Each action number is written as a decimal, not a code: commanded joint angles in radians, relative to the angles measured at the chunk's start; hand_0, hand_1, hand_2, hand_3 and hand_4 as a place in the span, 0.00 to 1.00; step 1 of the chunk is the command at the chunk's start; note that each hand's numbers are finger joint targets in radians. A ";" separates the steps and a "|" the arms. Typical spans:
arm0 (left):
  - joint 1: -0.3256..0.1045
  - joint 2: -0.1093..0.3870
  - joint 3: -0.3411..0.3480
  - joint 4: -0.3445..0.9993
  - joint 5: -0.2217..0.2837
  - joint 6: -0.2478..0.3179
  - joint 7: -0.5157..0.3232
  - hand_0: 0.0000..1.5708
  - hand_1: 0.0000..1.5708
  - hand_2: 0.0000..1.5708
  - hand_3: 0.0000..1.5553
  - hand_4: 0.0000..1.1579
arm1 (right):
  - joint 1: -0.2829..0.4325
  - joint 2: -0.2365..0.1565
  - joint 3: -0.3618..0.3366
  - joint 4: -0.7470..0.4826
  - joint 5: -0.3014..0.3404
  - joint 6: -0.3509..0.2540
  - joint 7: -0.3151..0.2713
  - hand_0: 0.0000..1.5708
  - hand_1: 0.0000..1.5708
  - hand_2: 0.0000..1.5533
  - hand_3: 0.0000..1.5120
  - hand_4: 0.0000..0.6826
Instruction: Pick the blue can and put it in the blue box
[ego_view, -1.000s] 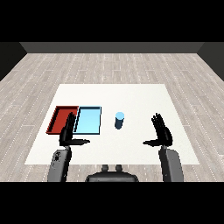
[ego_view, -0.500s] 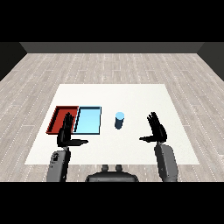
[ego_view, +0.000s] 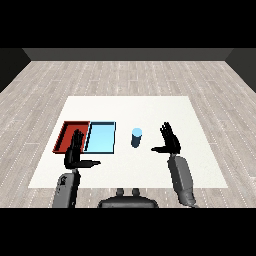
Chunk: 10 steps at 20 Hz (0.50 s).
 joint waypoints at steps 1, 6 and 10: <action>-0.052 0.003 0.022 0.027 0.026 -0.006 0.018 0.00 0.00 0.00 0.00 0.00 | -0.086 0.034 0.003 0.095 0.007 -0.054 -0.012 0.00 0.00 0.00 0.00 0.00; -0.053 0.003 0.014 0.028 -0.009 0.009 0.026 0.00 0.00 0.00 0.00 0.00 | -0.169 0.019 -0.012 0.283 0.031 -0.040 -0.116 0.00 0.00 0.00 0.00 0.00; 0.019 -0.038 -0.040 -0.012 -0.031 0.015 0.006 0.00 0.00 0.00 0.00 0.00 | -0.167 0.047 0.040 0.348 0.018 -0.081 -0.169 0.00 0.00 0.00 0.00 0.00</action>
